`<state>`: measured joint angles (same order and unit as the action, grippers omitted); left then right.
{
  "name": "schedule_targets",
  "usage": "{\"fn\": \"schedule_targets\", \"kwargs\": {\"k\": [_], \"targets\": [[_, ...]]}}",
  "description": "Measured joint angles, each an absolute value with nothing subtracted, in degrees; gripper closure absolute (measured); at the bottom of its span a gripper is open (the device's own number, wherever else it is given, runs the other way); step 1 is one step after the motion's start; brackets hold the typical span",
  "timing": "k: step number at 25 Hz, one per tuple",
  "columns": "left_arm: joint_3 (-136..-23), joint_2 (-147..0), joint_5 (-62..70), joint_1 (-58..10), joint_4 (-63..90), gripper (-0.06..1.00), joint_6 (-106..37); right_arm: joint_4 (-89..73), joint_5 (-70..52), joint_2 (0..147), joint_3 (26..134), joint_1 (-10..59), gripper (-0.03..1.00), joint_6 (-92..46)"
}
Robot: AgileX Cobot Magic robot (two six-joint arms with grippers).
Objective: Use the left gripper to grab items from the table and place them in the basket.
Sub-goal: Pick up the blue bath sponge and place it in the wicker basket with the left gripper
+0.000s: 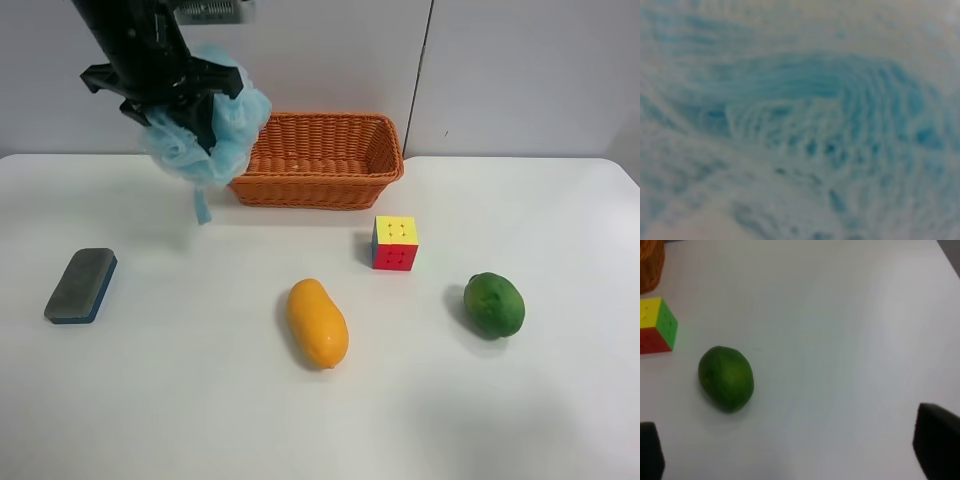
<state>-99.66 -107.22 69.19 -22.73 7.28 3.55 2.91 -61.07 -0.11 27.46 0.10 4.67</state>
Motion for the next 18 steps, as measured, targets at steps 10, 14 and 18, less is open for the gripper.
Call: {"fn": "schedule_targets", "kwargs": {"k": [10, 14, 18], "targets": [[-127.81, -125.77, 69.03, -22.73, 10.76, 0.6, 1.7, 2.91, -61.07, -0.11, 27.46, 0.1, -0.02, 4.67], [-132.07, -129.85, 64.36, -22.73, 12.6, 0.62, 1.64, 2.91, -61.06, -0.11, 27.46, 0.1, -0.02, 4.67], [-132.56, -133.96, 58.6, -22.73, 15.1, 0.62, 1.23, 2.91, -61.06, -0.11, 27.46, 0.1, -0.02, 4.67]]}}
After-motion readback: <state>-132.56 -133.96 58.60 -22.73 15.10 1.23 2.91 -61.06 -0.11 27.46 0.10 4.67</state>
